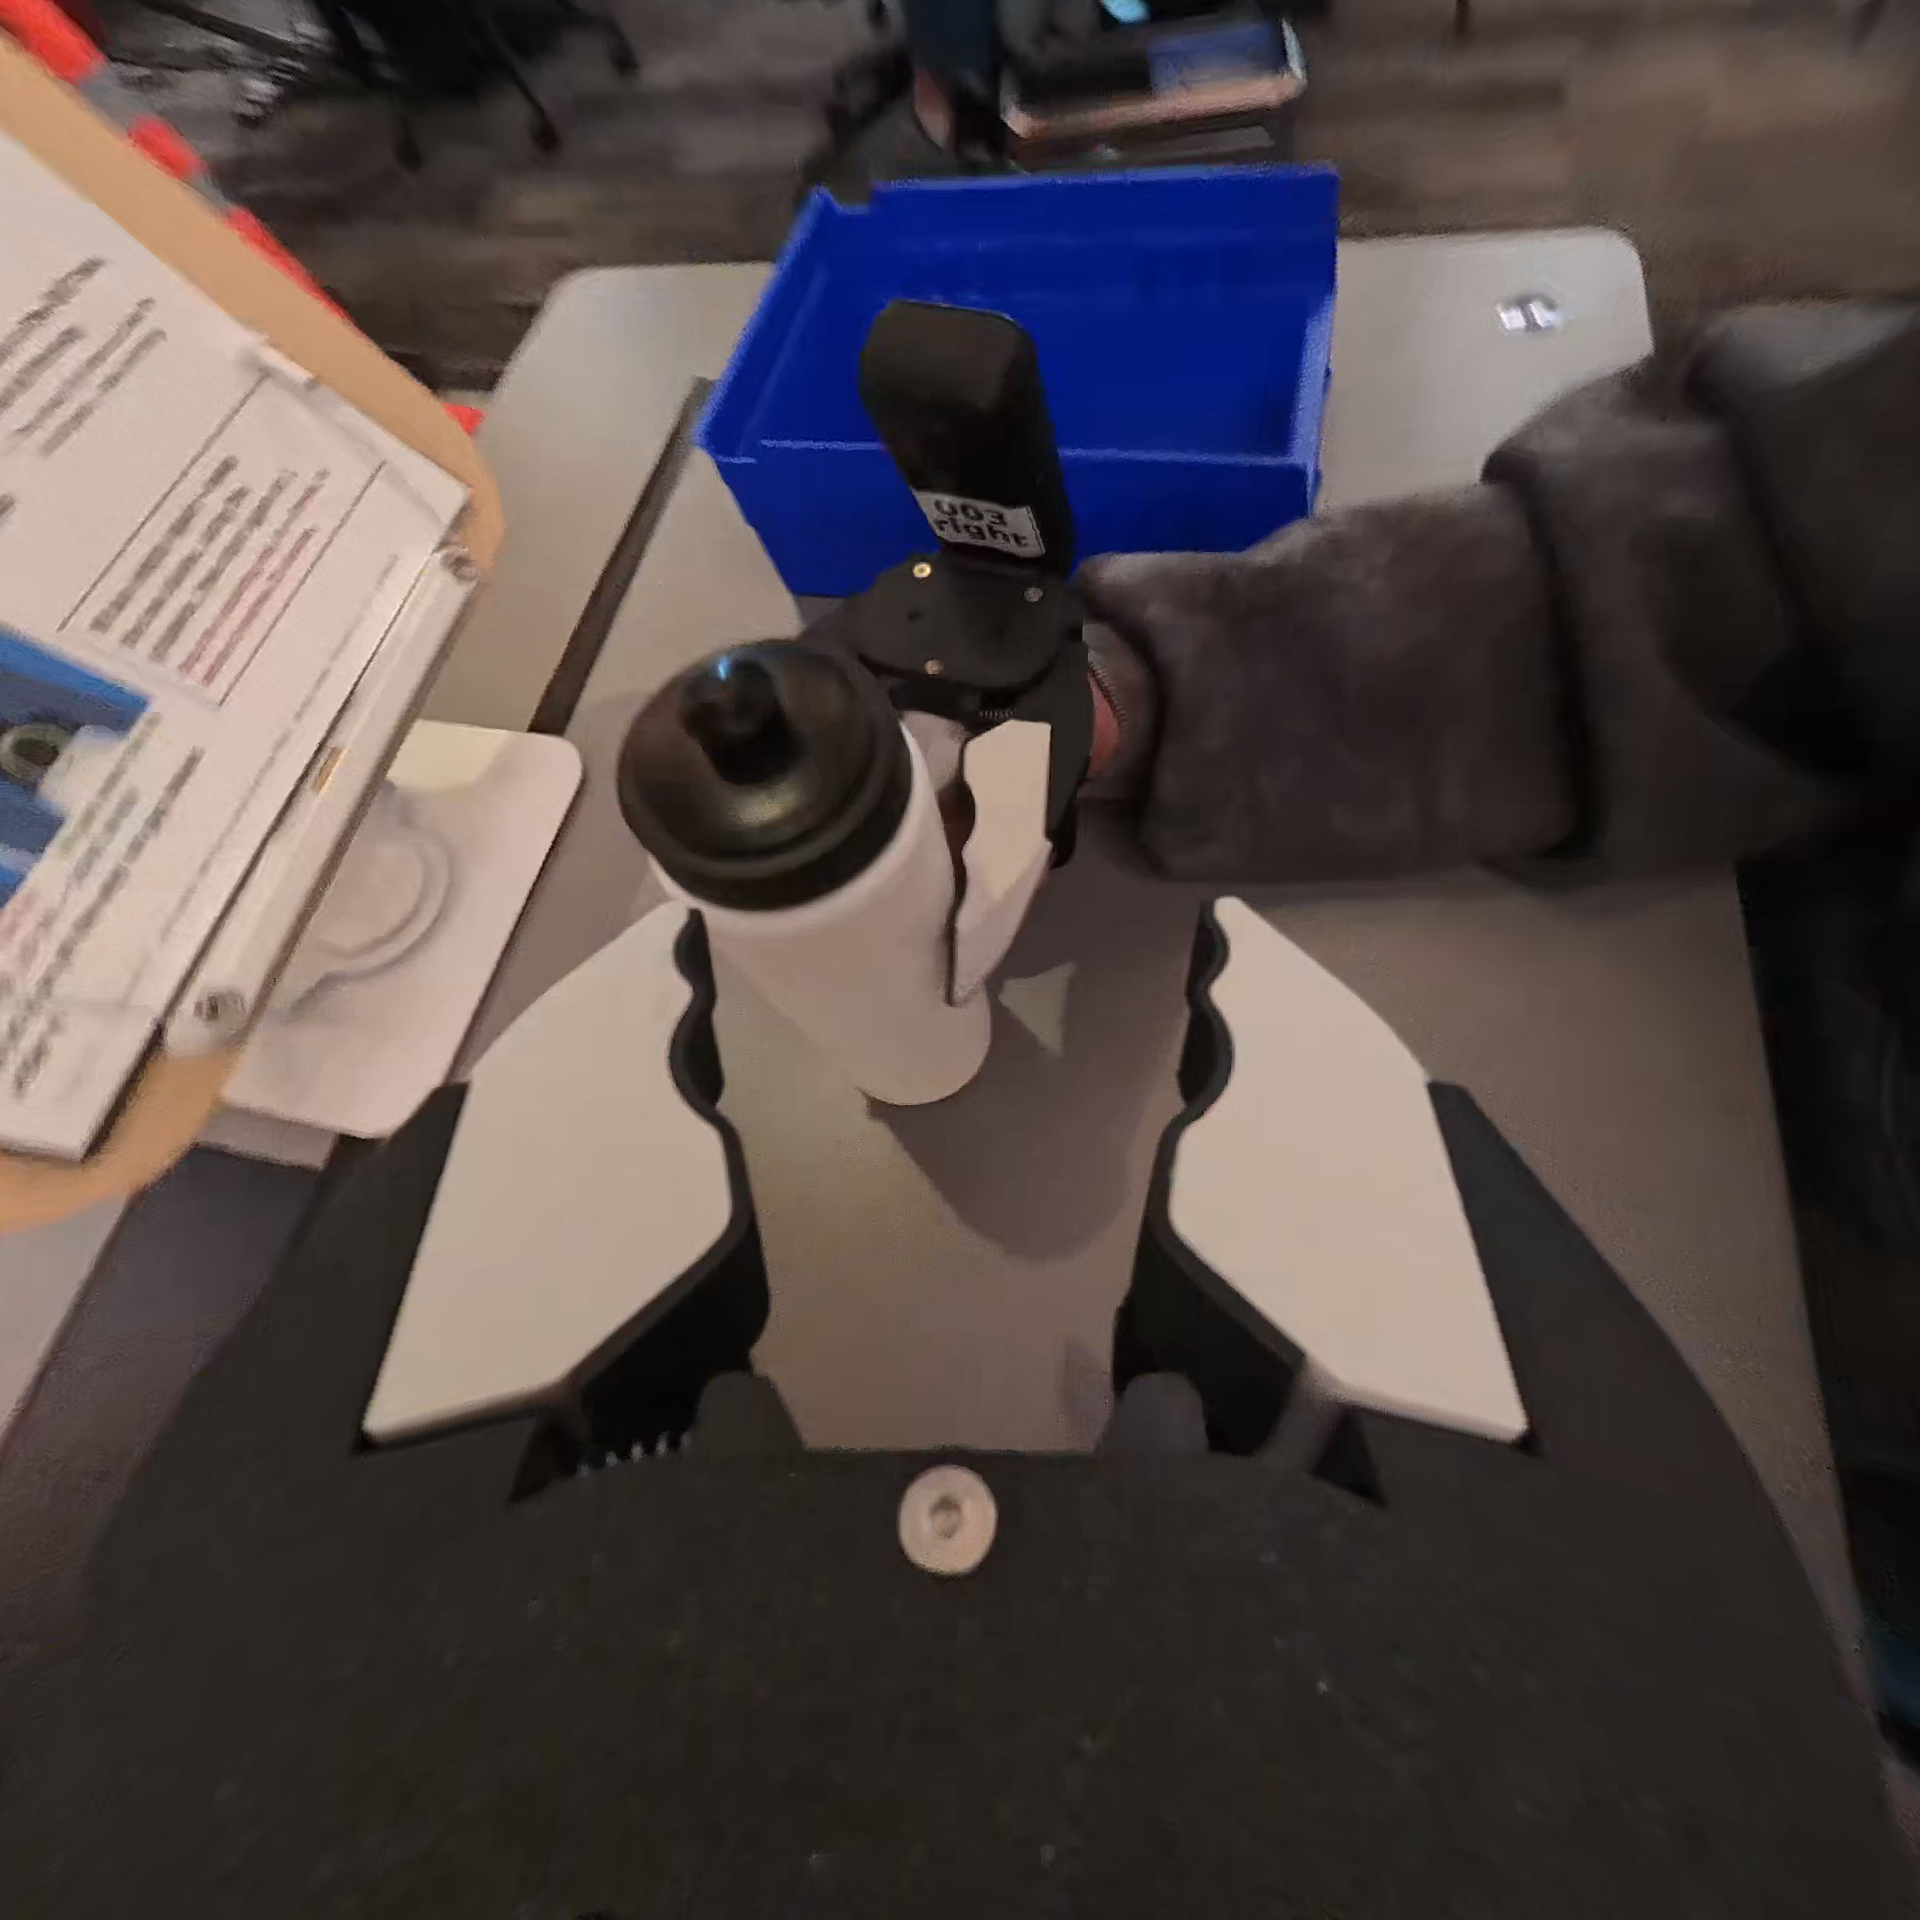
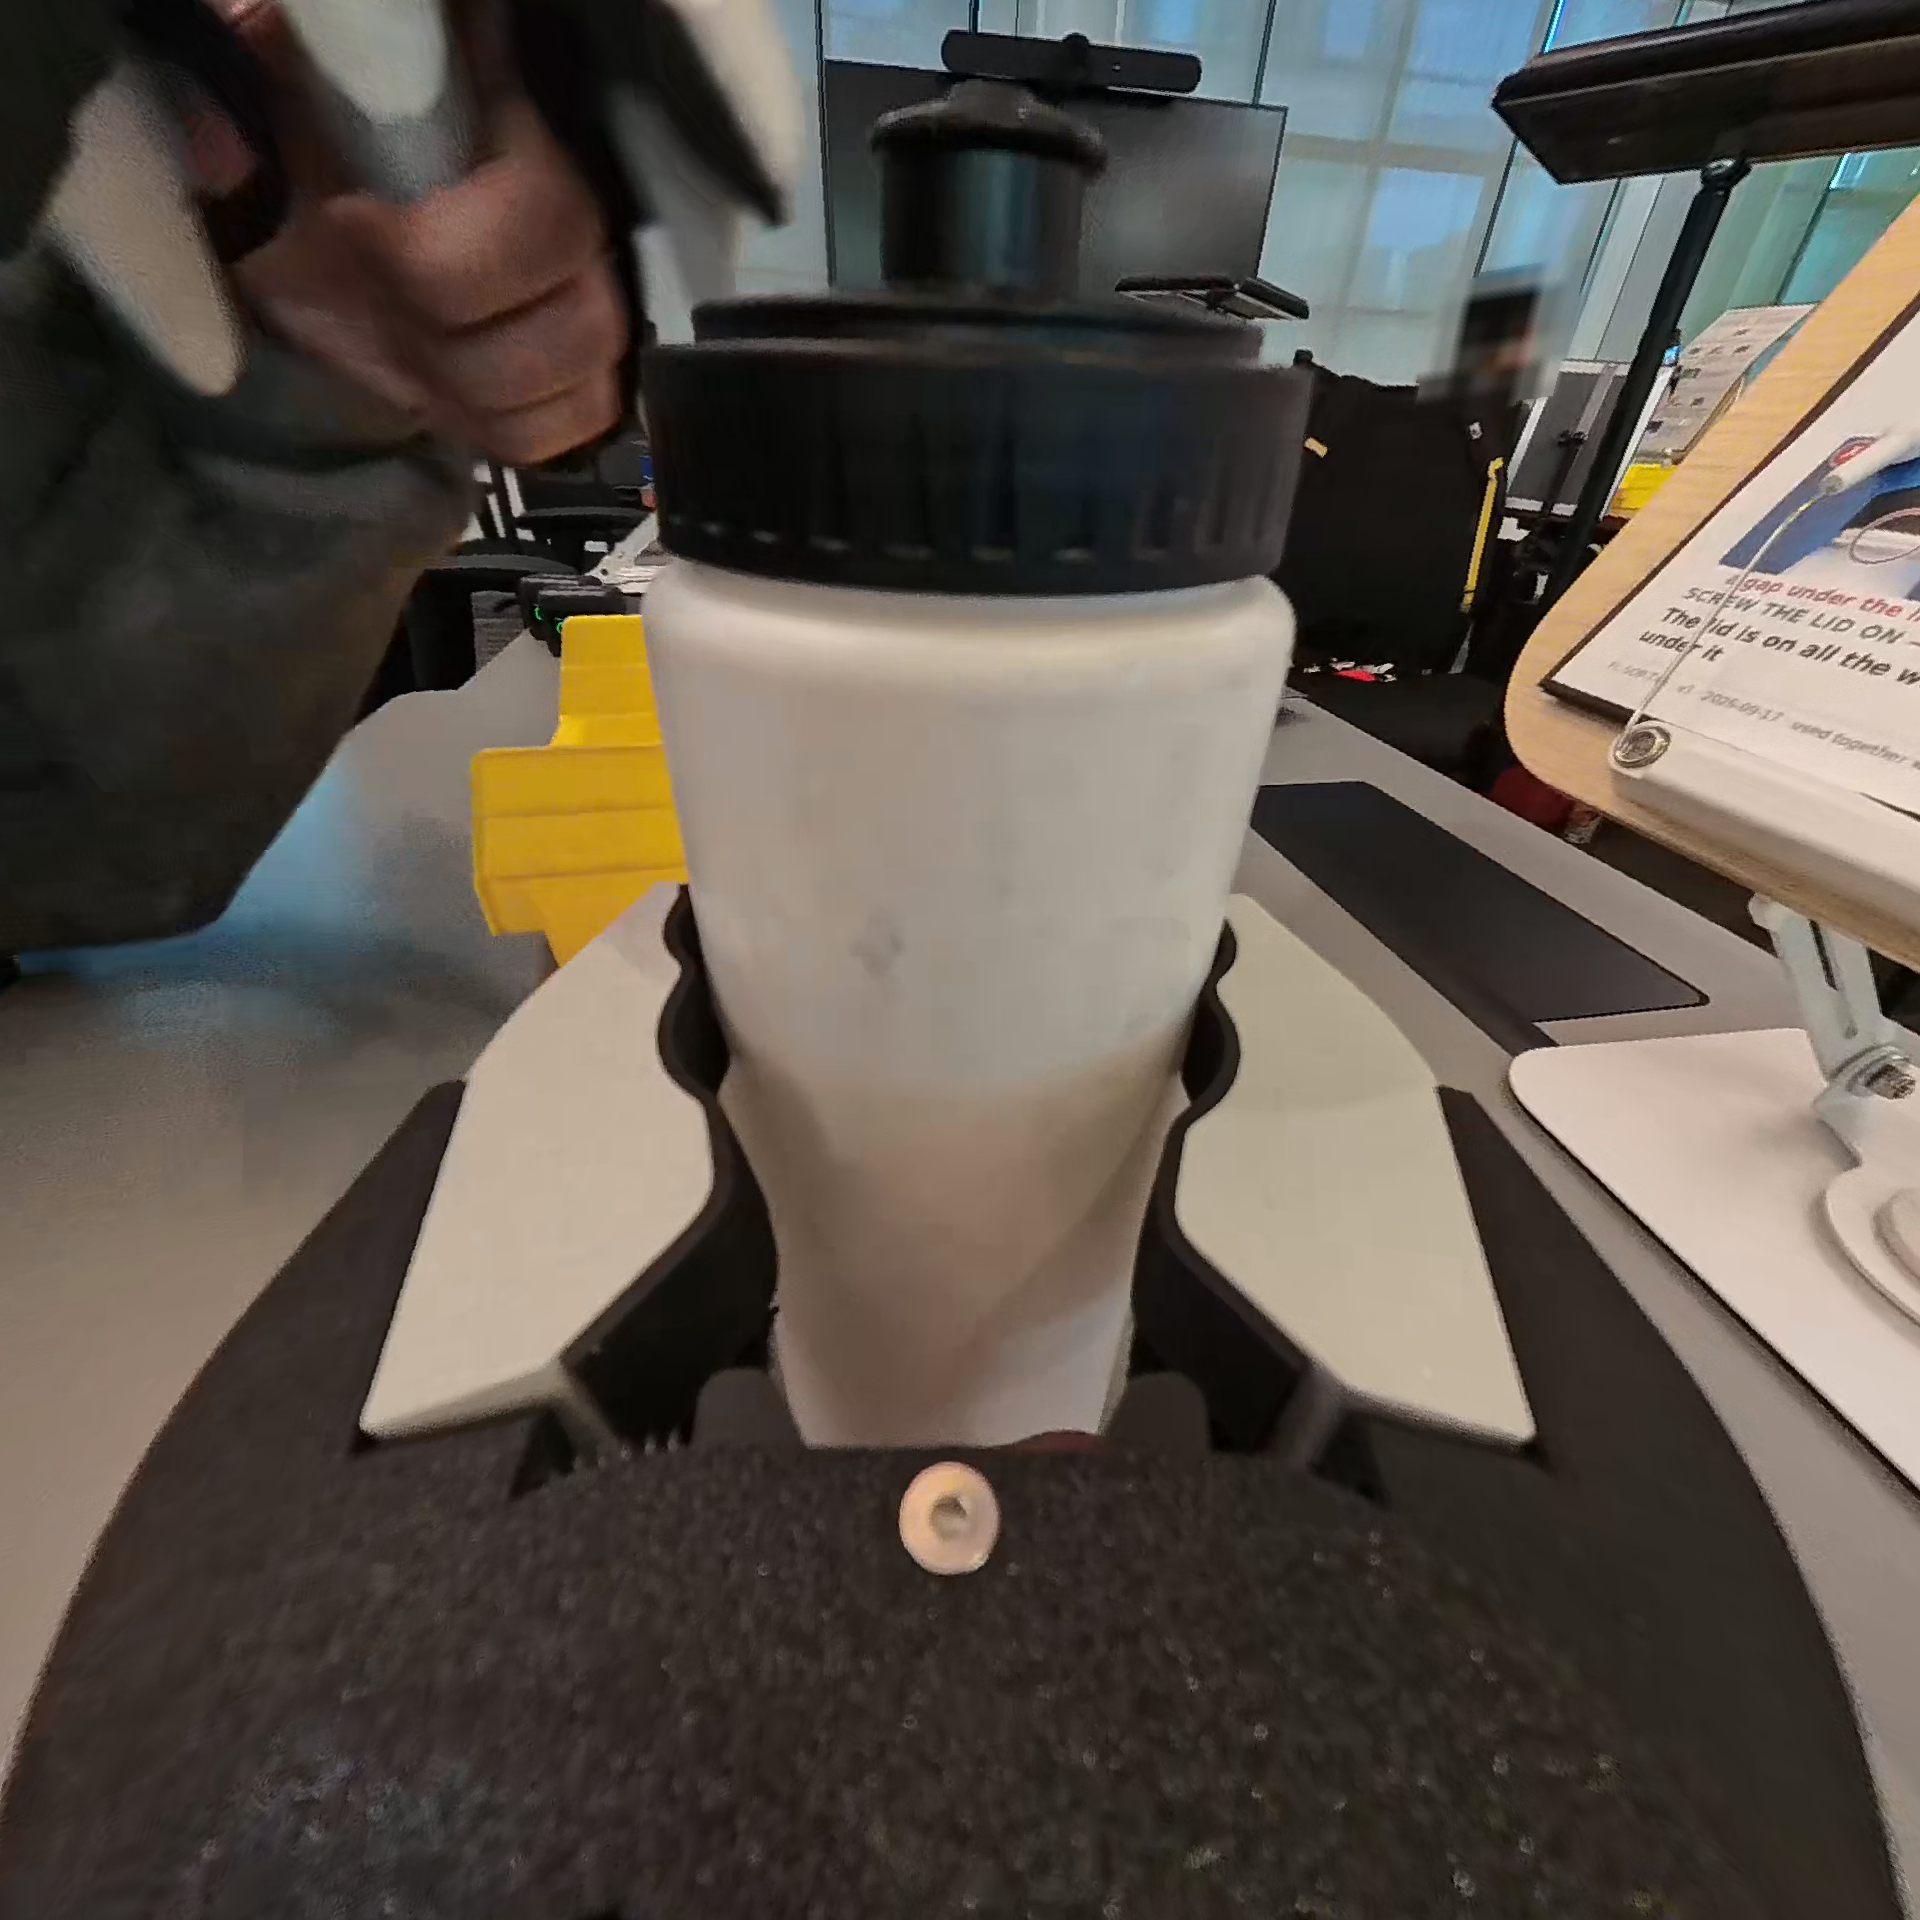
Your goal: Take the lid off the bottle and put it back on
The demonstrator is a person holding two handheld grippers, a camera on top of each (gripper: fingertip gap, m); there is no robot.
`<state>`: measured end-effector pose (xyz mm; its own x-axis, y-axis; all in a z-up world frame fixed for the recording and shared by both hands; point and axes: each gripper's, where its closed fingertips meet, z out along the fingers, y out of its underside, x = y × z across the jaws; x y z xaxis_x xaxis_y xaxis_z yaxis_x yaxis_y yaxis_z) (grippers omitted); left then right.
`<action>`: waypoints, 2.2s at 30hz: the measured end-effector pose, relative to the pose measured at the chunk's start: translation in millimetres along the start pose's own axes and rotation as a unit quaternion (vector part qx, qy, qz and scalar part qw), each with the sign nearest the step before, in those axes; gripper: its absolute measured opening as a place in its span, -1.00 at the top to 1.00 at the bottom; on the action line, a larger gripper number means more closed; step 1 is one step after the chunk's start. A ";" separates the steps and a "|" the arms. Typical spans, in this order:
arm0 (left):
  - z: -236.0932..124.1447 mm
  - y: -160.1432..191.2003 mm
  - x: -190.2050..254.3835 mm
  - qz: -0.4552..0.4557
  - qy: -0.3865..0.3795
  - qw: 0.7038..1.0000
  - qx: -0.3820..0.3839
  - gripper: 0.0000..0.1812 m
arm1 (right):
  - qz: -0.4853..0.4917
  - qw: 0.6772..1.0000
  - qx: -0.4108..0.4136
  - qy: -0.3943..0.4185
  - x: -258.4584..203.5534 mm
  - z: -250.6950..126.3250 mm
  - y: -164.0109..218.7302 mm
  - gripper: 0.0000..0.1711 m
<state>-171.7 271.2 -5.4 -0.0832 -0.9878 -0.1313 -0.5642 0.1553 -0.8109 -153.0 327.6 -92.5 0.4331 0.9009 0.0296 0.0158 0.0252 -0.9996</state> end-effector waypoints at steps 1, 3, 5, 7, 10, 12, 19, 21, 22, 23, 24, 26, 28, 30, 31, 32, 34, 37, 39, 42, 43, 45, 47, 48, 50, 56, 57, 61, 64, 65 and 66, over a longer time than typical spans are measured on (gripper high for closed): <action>6.5 -3.0 -8.8 0.018 0.020 0.999 -0.019 0.05 | 0.001 1.000 0.001 -0.001 0.0 0.1 -0.1 -0.03; 20.3 -6.0 -21.3 0.040 0.070 0.995 -0.053 0.02 | 0.001 1.000 0.002 -0.001 -0.2 0.1 -0.1 -0.03; 31.4 -7.2 -25.2 0.040 0.133 0.987 -0.075 0.03 | 0.001 1.000 0.002 -0.001 -0.1 0.3 0.0 -0.03; 39.0 -5.1 -31.3 0.054 0.170 0.979 -0.094 0.04 | 0.001 1.000 0.002 -0.001 -0.1 0.6 0.0 -0.03; 41.8 -15.1 -35.0 0.065 0.206 0.974 -0.072 0.09 | 0.001 1.000 0.003 -0.001 0.0 0.6 -0.1 -0.03; 46.5 -9.1 -41.3 0.072 0.198 0.973 -0.092 0.06 | 0.001 1.000 0.003 -0.001 -0.1 1.1 0.0 -0.03; 58.3 -2.7 -38.1 0.067 0.204 0.973 -0.084 0.16 | 0.003 1.000 0.005 -0.001 -0.1 1.7 -0.1 -0.03; 61.2 4.5 -36.1 0.065 0.207 0.972 -0.088 0.17 | 0.003 1.000 0.005 0.000 0.0 1.9 0.0 -0.03; 62.1 5.9 -35.4 0.061 0.207 0.973 -0.086 0.17 | 0.003 1.000 0.005 0.000 0.1 1.9 0.0 -0.03; 62.5 5.5 -35.6 0.058 0.205 0.973 -0.085 0.17 | 0.004 1.000 0.005 0.001 0.4 1.7 0.0 -0.03; 62.4 5.8 -35.7 0.055 0.200 0.974 -0.091 0.17 | 0.005 1.000 0.006 -0.001 0.4 1.4 0.1 -0.03; 62.0 6.3 -35.5 0.047 0.187 0.976 -0.102 0.17 | 0.008 1.000 0.006 -0.008 -1.0 1.5 0.5 -0.03; 61.5 6.7 -35.4 0.033 0.174 0.979 -0.101 0.17 | 0.009 1.000 0.005 -0.011 -2.1 1.8 0.9 -0.03; 61.2 6.6 -36.0 0.015 0.159 0.983 -0.092 0.18 | 0.008 1.000 0.002 -0.010 -2.1 1.8 1.5 -0.02; 61.3 6.4 -36.2 0.006 0.151 0.985 -0.086 0.18 | 0.008 1.000 0.000 -0.008 -2.0 1.8 1.7 -0.02; 61.2 6.3 -36.4 -0.004 0.143 0.987 -0.080 0.18 | 0.007 1.000 0.000 -0.008 -2.1 1.8 1.9 -0.02; 61.5 5.8 -37.1 -0.022 0.124 0.990 -0.069 0.18 | 0.007 1.000 -0.002 -0.005 -1.8 1.7 2.1 -0.02; 61.7 6.4 -40.9 -0.047 0.081 0.993 -0.074 0.18 | 0.004 1.000 -0.008 0.013 1.2 3.1 2.6 -0.02; 62.4 6.5 -43.7 -0.069 0.049 0.993 -0.080 0.18 | 0.001 1.000 -0.012 0.026 3.6 3.6 2.9 -0.02; 65.7 4.5 -48.4 -0.119 -0.016 0.990 -0.079 0.18 | 0.001 0.999 -0.014 0.043 8.5 2.6 3.2 -0.02; 66.7 3.8 -49.9 -0.138 -0.043 0.987 -0.076 0.18 | 0.001 0.999 -0.014 0.048 9.9 2.1 3.2 -0.02; 67.9 2.7 -52.5 -0.179 -0.099 0.977 -0.066 0.18 | 0.002 0.998 -0.015 0.055 12.1 1.3 3.3 -0.02; 66.9 3.0 -54.8 -0.227 -0.162 0.959 -0.051 0.18 | 0.000 0.998 -0.017 0.060 12.7 1.9 3.6 -0.02; 66.0 3.2 -55.9 -0.250 -0.199 0.947 -0.041 0.18 | 0.000 0.998 -0.019 0.061 12.6 2.5 3.8 -0.02; 64.6 2.6 -58.2 -0.282 -0.268 0.921 -0.014 0.18 | -0.004 0.998 -0.020 0.063 11.9 3.5 3.7 -0.02; 71.7 -7.2 -51.3 -0.263 -0.252 0.931 0.008 -0.19 | 0.003 0.998 -0.014 0.055 13.3 2.9 3.5 -0.02; 67.2 -8.5 -50.9 -0.236 -0.241 0.942 0.000 -0.29 | 0.005 0.999 -0.010 0.053 13.0 3.4 3.2 -0.02; 39.7 -13.3 -53.3 -0.072 -0.164 0.983 -0.031 -0.34 | 0.008 0.999 -0.001 0.042 12.9 2.0 2.6 -0.02; 32.1 -14.2 -49.1 -0.052 -0.019 0.998 0.014 -0.27 | 0.009 0.999 0.001 0.041 12.8 2.1 2.5 -0.02; 31.5 -16.5 -47.8 -0.069 0.032 0.996 0.044 -0.30 | 0.008 0.999 0.000 0.042 12.6 2.8 2.6 -0.02; 31.7 -17.5 -45.4 -0.084 0.083 0.991 0.070 -0.26 | 0.007 0.999 -0.001 0.042 12.3 3.4 2.7 -0.02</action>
<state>-132.0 313.6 -3.3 -0.1371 -0.9857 0.0982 -0.4639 -0.0238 -0.8856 -150.7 340.3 -94.9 0.5066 0.8620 0.0151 0.0103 0.0115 -0.9999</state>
